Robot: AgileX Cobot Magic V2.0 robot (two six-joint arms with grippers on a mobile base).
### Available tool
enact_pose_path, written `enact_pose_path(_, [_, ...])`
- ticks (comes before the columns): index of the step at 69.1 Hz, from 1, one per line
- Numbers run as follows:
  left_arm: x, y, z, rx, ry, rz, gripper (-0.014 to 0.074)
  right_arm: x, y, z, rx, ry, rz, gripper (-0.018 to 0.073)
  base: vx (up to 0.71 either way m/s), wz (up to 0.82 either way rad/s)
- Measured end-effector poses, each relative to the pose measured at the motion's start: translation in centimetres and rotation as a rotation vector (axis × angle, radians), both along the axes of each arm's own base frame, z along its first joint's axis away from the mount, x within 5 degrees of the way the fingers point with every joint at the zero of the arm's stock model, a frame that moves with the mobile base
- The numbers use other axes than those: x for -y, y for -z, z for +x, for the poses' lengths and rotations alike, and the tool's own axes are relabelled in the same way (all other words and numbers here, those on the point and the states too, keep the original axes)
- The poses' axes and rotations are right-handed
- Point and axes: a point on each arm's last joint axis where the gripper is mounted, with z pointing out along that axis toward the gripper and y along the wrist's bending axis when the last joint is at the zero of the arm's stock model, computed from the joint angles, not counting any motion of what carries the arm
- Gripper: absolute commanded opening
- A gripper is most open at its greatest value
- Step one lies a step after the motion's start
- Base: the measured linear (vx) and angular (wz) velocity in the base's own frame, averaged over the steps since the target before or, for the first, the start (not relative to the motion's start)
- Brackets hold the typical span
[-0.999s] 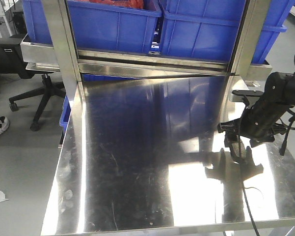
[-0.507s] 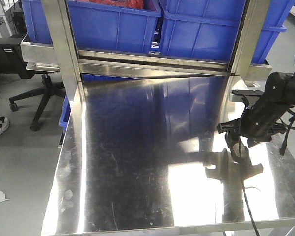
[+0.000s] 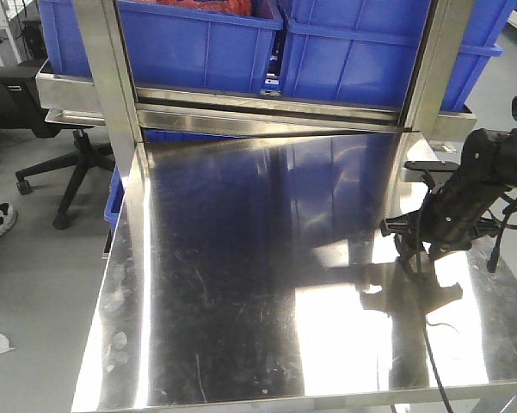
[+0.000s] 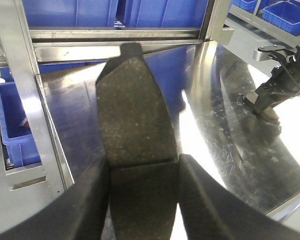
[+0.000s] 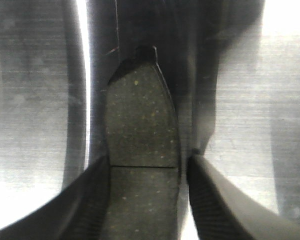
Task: Move and align brake pads A on conveyor
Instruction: 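Close the right gripper on the brake pad and lift it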
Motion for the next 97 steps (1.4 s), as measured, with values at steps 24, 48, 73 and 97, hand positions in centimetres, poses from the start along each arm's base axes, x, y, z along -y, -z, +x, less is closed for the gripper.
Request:
enact_pose_path(24, [0.0,0.0,0.0,0.0,0.0,0.0,0.0177,0.0,-2.5,-0.2,0.07,-0.001,0.0,0.0083,0.0,0.0])
enact_pose_path(48, [0.0,0.0,0.0,0.0,0.0,0.0,0.0177,0.0,-5.4,-1.4,0.168,-0.001,-0.002,0.0085,0.0,0.0])
enact_pose_path(73, [0.0,0.0,0.0,0.0,0.0,0.0,0.0177,0.2,-11.5,-9.9,0.464,0.009,-0.005,0.0085,0.0,0.0])
enact_pose_path(97, [0.0,0.0,0.0,0.0,0.0,0.0,0.0177,0.4,-14.4,-18.8,0.715,0.016,-0.006,0.0087,0.0,0.0])
